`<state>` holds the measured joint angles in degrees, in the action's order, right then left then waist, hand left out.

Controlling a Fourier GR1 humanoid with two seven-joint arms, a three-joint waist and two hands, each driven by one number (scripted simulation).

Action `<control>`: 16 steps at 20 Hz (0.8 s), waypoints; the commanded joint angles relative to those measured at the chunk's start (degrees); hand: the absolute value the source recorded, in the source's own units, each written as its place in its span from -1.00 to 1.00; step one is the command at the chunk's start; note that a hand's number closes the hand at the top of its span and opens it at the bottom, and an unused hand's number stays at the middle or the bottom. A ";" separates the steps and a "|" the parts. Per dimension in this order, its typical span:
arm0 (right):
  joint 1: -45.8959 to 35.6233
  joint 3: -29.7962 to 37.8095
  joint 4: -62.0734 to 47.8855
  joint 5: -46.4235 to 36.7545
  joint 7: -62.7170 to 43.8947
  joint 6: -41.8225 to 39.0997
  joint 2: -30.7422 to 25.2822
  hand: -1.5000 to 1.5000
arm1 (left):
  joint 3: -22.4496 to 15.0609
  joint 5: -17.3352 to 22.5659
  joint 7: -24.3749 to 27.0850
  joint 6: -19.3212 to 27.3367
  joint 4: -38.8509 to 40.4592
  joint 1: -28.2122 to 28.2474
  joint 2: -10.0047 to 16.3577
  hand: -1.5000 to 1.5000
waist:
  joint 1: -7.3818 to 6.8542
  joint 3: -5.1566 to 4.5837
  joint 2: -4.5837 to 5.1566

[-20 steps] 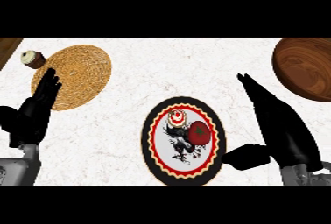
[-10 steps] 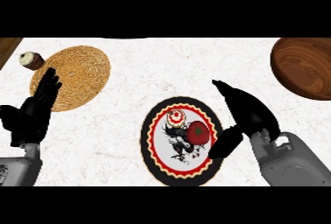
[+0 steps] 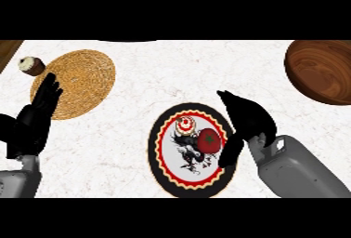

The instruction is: Pick the tomato from the plate and place it in the bowl

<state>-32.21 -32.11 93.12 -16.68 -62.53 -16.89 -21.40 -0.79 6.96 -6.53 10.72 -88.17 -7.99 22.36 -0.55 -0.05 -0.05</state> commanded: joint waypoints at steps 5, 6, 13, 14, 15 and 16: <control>-1.07 -0.94 -4.81 -9.09 -4.35 -1.26 4.98 -1.00 | 1.93 -0.78 -0.76 -1.55 2.05 -1.62 -0.11 0.00 | 0.38 0.03 0.04; 1.41 -0.85 -3.13 -8.73 -4.25 -2.09 4.00 -1.00 | 2.90 -0.21 0.73 -1.64 1.94 -1.22 -0.44 0.00 | 0.52 0.03 0.01; 1.49 -1.27 -6.33 -10.52 -6.74 -3.87 11.64 -1.00 | 2.00 -1.91 -0.12 -1.70 1.02 -1.23 -2.27 0.00 | 0.48 0.03 0.01; 5.76 -2.10 -6.12 -12.14 -4.39 -1.37 9.87 -1.00 | 1.90 -2.12 -0.61 -2.14 -1.04 0.52 -1.57 0.00 | 0.50 0.05 -0.04; 4.08 0.24 -3.83 -10.38 -6.00 -5.20 9.65 -1.00 | 3.13 -1.82 -0.84 -2.06 -1.46 0.56 -1.42 0.00 | 0.50 0.04 -0.06; 7.99 -2.34 -7.65 -13.91 -1.77 0.26 9.55 -1.00 | 0.98 -3.45 0.58 -1.12 -3.68 3.56 -2.78 0.00 | 0.30 0.06 -0.04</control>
<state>-27.57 -33.46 87.20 -27.69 -60.61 -17.31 -12.86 1.32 5.13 -6.34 8.87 -88.84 -7.10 20.80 -0.16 -0.02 -0.09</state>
